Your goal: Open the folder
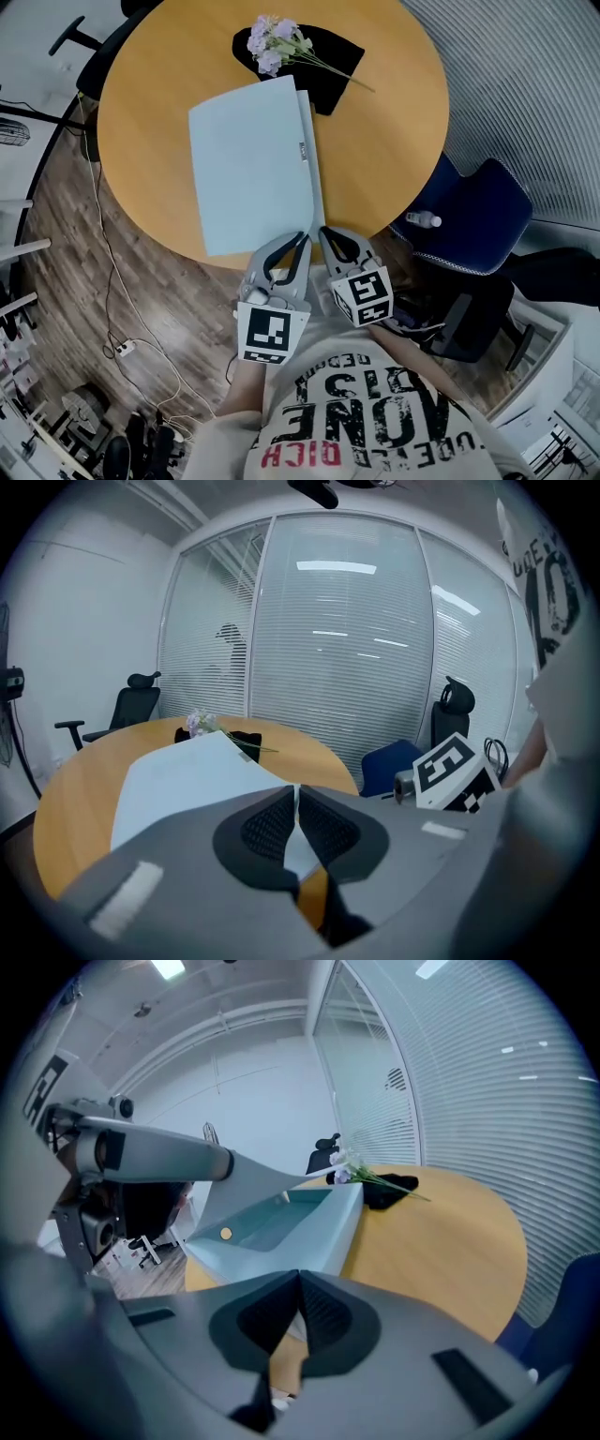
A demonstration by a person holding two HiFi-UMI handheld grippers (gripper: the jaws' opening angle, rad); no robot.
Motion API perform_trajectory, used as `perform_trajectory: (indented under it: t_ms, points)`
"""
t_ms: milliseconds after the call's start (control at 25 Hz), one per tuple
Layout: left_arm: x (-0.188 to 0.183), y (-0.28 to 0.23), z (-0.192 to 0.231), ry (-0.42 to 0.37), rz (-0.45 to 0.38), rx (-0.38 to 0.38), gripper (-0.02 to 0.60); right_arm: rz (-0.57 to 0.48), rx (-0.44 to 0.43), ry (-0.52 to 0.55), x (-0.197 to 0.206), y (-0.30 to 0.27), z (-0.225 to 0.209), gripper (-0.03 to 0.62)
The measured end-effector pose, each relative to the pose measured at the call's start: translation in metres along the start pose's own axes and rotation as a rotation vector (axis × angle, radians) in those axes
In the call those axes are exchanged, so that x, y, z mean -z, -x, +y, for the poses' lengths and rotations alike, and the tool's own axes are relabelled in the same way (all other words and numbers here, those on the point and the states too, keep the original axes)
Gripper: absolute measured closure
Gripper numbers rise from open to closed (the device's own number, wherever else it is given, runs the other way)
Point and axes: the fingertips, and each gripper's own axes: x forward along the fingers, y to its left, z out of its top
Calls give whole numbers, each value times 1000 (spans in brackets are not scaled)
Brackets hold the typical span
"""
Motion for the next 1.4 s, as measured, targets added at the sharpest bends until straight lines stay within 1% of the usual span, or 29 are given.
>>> perform_trajectory:
  t_ms: [160,400,760,920,1200,1280,1400]
  points:
    - [-2,4,3,20,-24,-38,555,-39,-18,26,-1,1,2,582]
    - [-8,8,7,29,-52,-47,557,-33,-15,68,-1,1,4,582]
    - [-21,23,13,42,-102,-17,558,-30,61,27,-3,2,0,582]
    - [-24,31,21,59,-126,-4,560,-26,91,16,-4,-1,1,582]
    - [-29,41,27,73,-161,13,560,-16,124,3,-3,-2,2,582]
    - [-31,45,30,83,-173,15,560,-16,134,-3,-3,-2,2,582]
    - [-34,50,33,117,-182,13,561,-18,149,-13,-3,-3,0,582]
